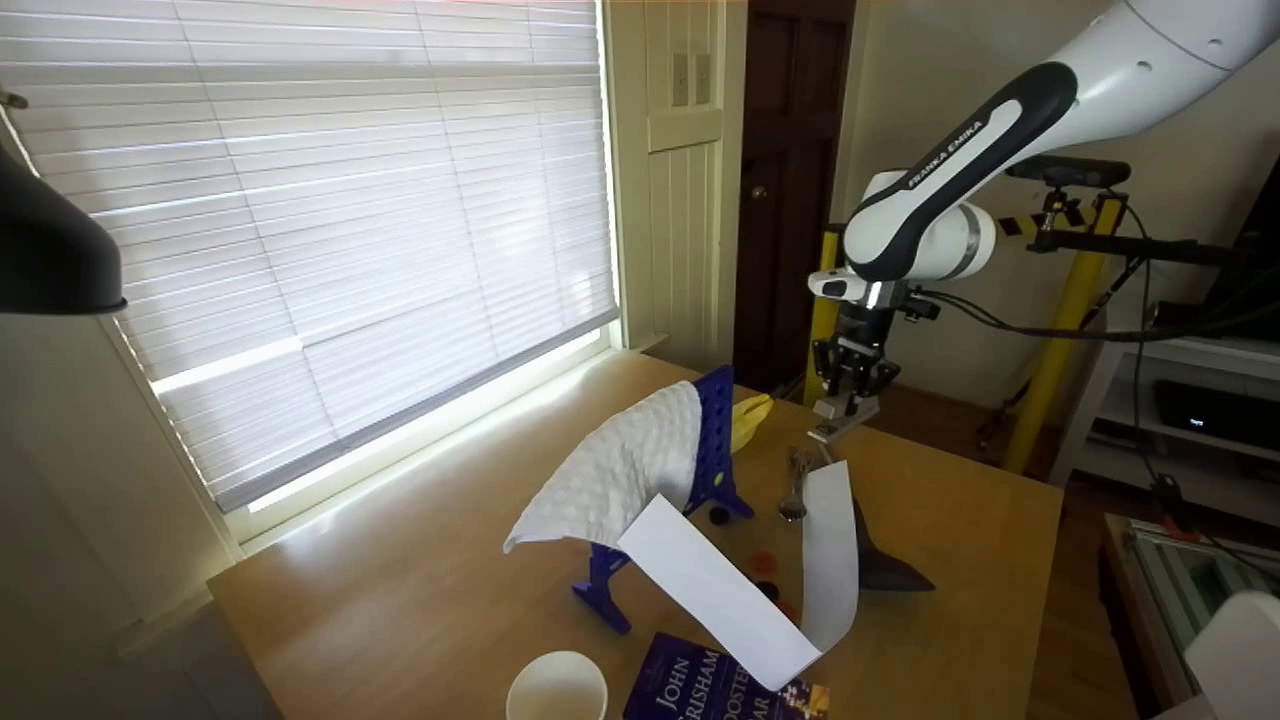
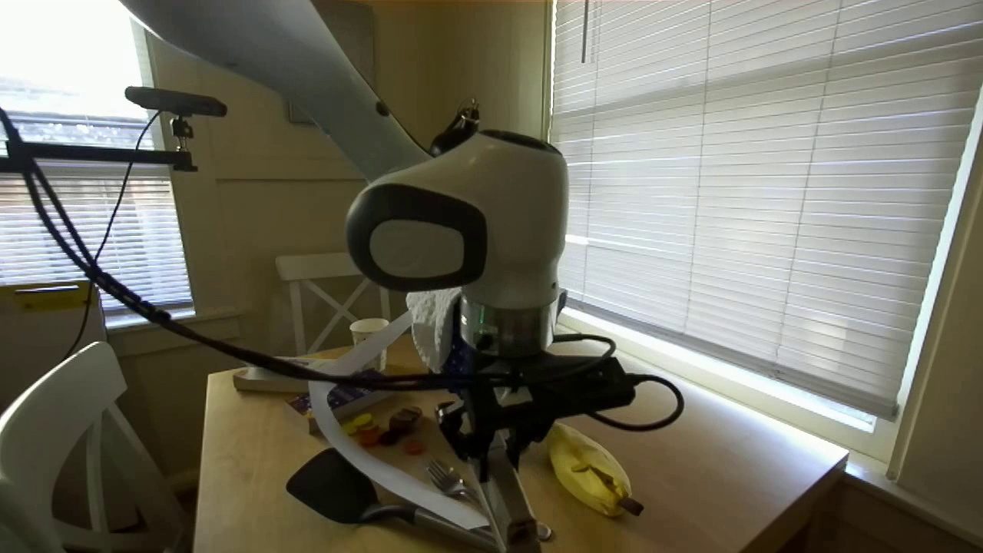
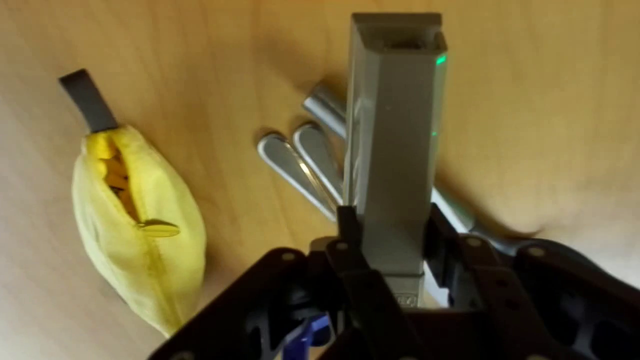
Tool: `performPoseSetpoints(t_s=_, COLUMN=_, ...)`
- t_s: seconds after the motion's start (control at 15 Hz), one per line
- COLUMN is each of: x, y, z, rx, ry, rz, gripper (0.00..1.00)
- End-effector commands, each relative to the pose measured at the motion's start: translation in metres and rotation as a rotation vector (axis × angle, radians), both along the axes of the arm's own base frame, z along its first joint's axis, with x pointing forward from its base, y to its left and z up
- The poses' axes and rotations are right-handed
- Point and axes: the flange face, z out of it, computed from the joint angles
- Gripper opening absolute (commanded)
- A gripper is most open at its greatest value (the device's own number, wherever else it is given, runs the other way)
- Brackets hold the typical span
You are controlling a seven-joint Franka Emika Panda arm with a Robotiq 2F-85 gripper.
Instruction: Move the stapler downwards and the spatula forward onto the table
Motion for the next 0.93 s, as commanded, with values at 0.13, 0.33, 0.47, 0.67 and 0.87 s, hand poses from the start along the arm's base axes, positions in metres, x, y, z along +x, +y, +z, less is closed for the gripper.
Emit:
performPoseSetpoints(t_s=0.13, x=-0.066, y=0.005, z=0.007, rx=0.094, ry=0.028, rz=0.201, gripper=0.11)
performPoseSetpoints(t_s=0.33, x=-0.084, y=0.002, z=0.001, rx=0.096, ry=0.018, rz=0.273, gripper=0.11)
performPoseSetpoints(t_s=0.47, x=-0.076, y=-0.003, z=-0.006, rx=0.091, ry=0.041, rz=0.246, gripper=0.36)
performPoseSetpoints(t_s=0.67, x=-0.081, y=-0.004, z=-0.005, rx=0.090, ry=0.036, rz=0.257, gripper=0.36)
performPoseSetpoints(t_s=0.87, x=-0.080, y=-0.002, z=-0.018, rx=0.062, ry=0.032, rz=0.260, gripper=0.11)
